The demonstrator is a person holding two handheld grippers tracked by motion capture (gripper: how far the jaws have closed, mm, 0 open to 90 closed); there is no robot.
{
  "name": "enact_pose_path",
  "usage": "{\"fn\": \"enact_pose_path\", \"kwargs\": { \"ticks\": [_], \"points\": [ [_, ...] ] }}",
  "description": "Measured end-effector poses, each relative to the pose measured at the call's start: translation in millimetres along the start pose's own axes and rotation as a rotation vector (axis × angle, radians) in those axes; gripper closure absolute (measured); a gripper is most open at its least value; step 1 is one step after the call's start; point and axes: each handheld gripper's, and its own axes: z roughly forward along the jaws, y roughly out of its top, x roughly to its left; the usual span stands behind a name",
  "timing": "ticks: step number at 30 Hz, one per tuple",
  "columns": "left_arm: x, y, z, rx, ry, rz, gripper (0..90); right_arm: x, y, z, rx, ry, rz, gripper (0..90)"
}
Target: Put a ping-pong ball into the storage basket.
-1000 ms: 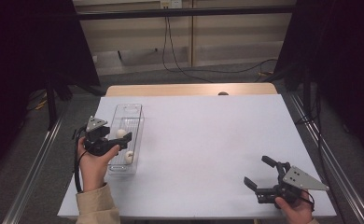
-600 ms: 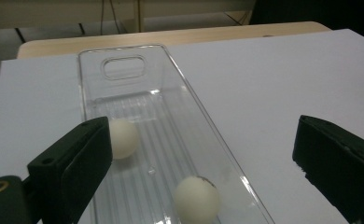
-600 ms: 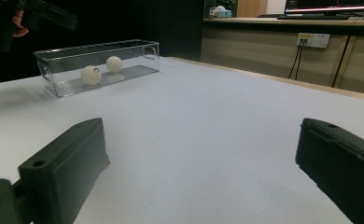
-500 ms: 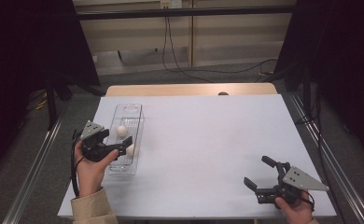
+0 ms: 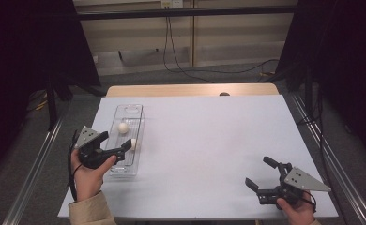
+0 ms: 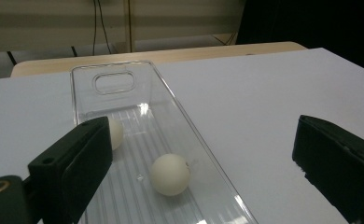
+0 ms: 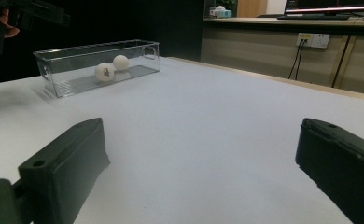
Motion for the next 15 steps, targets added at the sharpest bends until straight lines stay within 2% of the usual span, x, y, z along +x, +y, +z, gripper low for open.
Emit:
{"fn": "enact_pose_path", "kwargs": {
  "ticks": [2, 4, 8, 15],
  "points": [
    [-0.3, -0.9, -1.4, -0.009, -0.003, -0.007, 5.0, 0.1, 0.3, -0.1, -0.002, 0.0, 0.001, 1.5],
    [-0.3, -2.3, -3.2, -0.01, 0.001, 0.007, 5.0, 0.0, 0.3, -0.2, -0.002, -0.001, 0.0, 1.5],
    [-0.6, -5.1, -6.6, -0.029, 0.0, 0.005, 4.9, -0.5, 0.2, -0.3, -0.003, -0.005, 0.003, 1.5],
    [-1.4, -10.1, -10.2, -0.031, -0.01, 0.008, 4.5, -0.9, 0.4, -0.3, -0.004, -0.003, 0.0, 1.5]
  ]
}}
